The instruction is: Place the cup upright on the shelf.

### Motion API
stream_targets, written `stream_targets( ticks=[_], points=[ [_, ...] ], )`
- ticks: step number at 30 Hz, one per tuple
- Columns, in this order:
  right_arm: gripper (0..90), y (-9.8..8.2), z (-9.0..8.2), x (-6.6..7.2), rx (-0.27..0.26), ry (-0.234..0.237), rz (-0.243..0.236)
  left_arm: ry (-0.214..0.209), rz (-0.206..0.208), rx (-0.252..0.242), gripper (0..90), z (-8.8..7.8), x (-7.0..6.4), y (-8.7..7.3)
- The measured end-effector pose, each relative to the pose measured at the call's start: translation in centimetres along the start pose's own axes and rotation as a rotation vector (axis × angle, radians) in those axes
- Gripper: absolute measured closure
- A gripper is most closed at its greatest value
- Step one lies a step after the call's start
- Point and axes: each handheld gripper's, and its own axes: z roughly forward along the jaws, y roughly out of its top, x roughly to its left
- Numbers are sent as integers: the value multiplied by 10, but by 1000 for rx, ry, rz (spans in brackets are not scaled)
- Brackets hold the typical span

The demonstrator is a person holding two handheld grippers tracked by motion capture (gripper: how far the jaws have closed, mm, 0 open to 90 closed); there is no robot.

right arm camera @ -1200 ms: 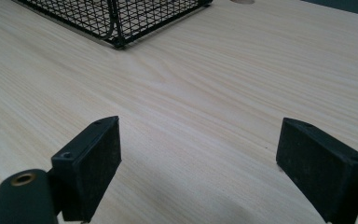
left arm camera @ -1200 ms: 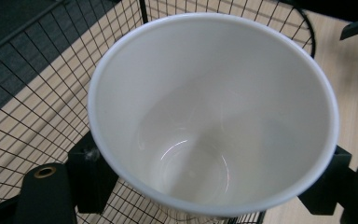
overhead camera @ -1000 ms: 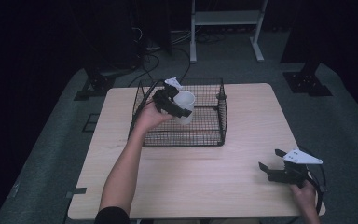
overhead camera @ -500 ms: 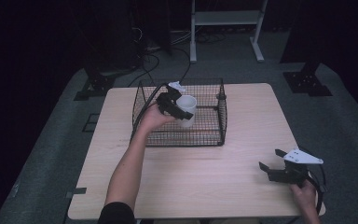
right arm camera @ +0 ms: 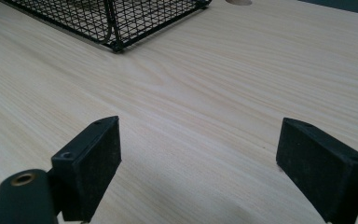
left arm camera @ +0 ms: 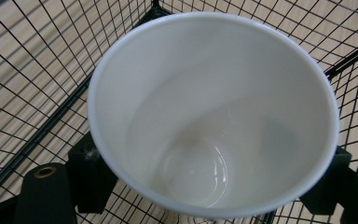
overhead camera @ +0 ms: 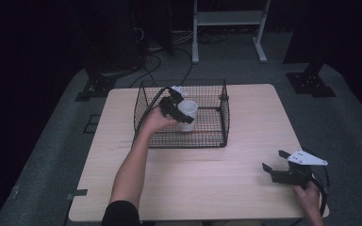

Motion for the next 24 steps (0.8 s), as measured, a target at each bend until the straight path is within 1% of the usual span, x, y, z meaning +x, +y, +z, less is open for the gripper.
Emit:
stream_targets(
  ticks=[3, 4, 6, 7, 9, 11, 13, 15, 17, 22, 24],
  points=[
    [131, 0, 0, 0, -1, -1, 0, -2, -4, 3, 209, 3, 1, -1],
    [131, 0, 0, 0, 0, -1, 0, -13, -18, -4, 209, 4, 4, -2],
    [131, 0, 0, 0, -1, -3, 1, -16, -25, -10, 208, 6, 6, -3],
    [131, 0, 0, 0, -1, -3, 1, -17, -26, -3, 209, 7, 7, -3],
    [131, 0, 0, 0, -2, -2, 1, -12, -21, 11, 208, 10, 7, -4],
    [131, 0, 0, 0, -2, -4, 1, -15, -23, 13, 208, 12, 7, -4],
    [131, 0, 0, 0, -1, -3, 3, -9, -10, 34, 208, 16, 6, -5],
    [131, 0, 0, 0, -2, -4, 0, -9, -6, 30, 208, 16, 6, -4],
    [131, 0, 0, 0, -2, -3, -1, -9, -2, 40, 208, 16, 6, -4],
    [131, 0, 0, 0, -2, -3, -2, -11, -17, 46, 206, 15, 8, -5],
    [131, 0, 0, 0, -3, -4, -1, -11, -13, 53, 206, 14, 8, -6]
  ],
)
